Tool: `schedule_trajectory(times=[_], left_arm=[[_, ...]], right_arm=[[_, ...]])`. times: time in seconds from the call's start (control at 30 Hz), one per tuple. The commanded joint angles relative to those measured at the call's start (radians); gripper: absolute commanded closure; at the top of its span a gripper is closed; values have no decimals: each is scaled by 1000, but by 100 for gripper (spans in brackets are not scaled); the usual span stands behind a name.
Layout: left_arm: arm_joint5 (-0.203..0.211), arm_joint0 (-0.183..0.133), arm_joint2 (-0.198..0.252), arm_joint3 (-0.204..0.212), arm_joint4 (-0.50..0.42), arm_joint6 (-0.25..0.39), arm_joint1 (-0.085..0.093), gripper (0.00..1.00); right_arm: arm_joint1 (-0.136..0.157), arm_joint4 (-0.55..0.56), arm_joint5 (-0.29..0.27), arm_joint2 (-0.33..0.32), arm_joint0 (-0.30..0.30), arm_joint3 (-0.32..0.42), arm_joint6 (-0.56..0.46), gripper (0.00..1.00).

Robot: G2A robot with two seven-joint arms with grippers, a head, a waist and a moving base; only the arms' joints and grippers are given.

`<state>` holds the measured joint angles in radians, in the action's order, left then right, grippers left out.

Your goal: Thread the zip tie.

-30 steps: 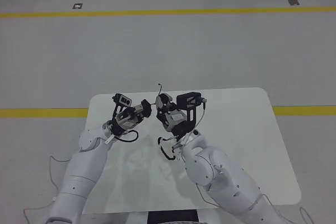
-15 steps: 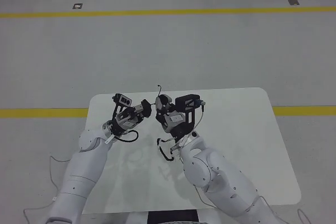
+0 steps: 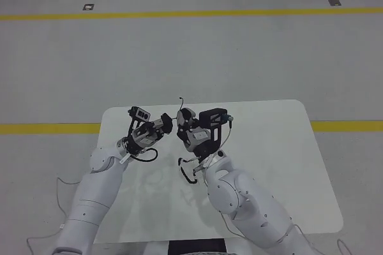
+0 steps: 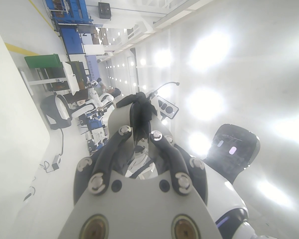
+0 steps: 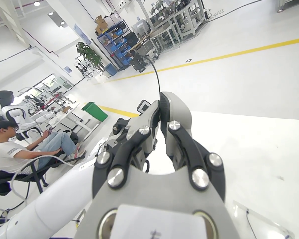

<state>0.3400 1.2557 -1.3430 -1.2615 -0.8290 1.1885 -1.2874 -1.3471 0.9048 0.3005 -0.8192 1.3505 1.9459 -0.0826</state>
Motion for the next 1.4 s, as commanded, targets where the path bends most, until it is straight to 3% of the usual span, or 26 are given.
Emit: schedule_trajectory(times=[0.0, 1.37], left_arm=[[0, 0, 0, 0, 0, 0, 0, 100], [0, 0, 0, 0, 0, 0, 0, 100]], right_arm=[[-3, 2, -3, -1, 0, -1, 5, 100], [-46, 72, -5, -26, 22, 9, -42, 100]])
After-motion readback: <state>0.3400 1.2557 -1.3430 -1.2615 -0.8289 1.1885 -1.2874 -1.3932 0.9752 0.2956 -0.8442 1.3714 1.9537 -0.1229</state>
